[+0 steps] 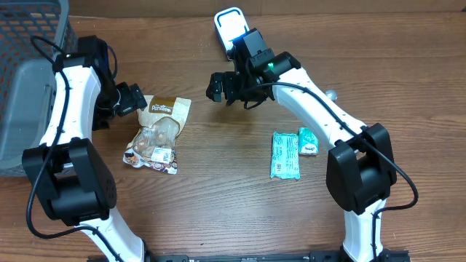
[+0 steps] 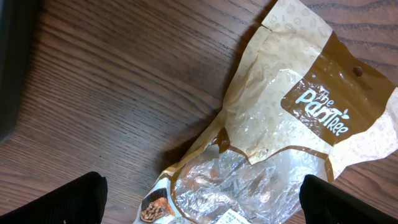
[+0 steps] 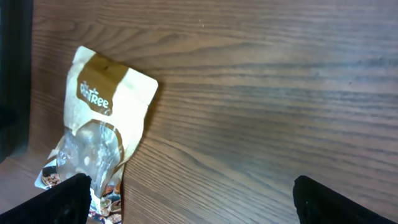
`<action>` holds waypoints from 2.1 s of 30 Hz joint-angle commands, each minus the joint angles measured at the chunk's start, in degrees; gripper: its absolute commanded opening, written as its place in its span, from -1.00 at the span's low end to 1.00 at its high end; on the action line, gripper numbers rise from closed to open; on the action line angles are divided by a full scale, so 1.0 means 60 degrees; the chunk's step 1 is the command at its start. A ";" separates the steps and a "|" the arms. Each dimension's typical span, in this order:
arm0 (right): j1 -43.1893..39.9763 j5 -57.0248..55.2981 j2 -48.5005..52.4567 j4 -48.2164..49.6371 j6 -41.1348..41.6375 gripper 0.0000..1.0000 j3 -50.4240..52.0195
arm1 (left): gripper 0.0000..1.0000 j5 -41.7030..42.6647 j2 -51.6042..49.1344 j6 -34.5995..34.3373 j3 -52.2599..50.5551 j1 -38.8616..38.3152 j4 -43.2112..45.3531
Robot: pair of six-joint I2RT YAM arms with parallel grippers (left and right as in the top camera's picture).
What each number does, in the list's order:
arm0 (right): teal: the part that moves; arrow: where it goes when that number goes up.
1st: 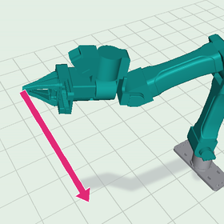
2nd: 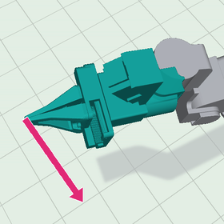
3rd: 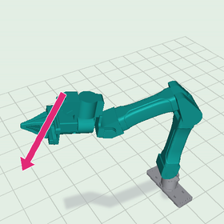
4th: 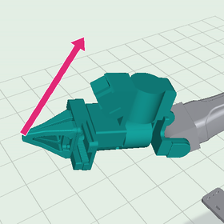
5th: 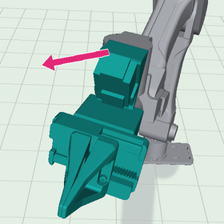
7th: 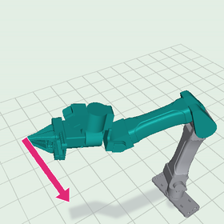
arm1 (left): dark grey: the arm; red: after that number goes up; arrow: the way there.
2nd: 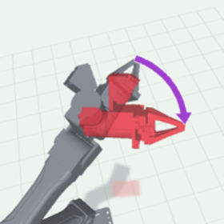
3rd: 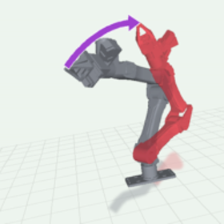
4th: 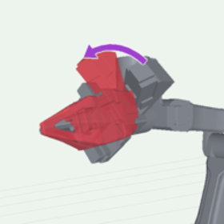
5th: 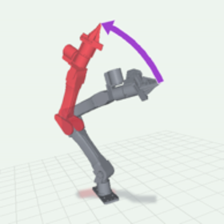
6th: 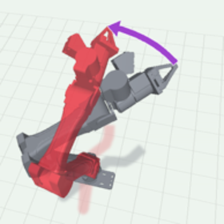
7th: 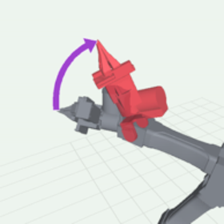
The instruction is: Scan the item barcode
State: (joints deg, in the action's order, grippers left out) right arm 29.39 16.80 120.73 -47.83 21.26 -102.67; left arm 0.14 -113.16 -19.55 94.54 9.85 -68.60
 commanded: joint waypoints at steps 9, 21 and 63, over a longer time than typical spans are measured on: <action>0.0040 -0.0627 -0.0029 0.0142 0.0244 1.00 0.0182 | 0.99 0.0455 -0.0029 -0.0011 0.0157 0.0098 -0.0237; 0.0025 -0.0725 -0.0029 0.0157 0.0244 1.00 0.0182 | -0.92 -0.0444 -0.0084 0.0368 -0.0943 -0.0120 0.1151; -0.0182 0.1147 -0.0029 -0.1534 0.0634 0.90 0.0707 | -0.91 -0.0033 -0.0087 0.1803 -0.0623 -0.1821 -0.0470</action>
State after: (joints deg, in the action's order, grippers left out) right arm 27.27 22.61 120.73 -57.08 23.03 -100.66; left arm 9.32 -113.56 -10.04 90.67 -1.06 -69.93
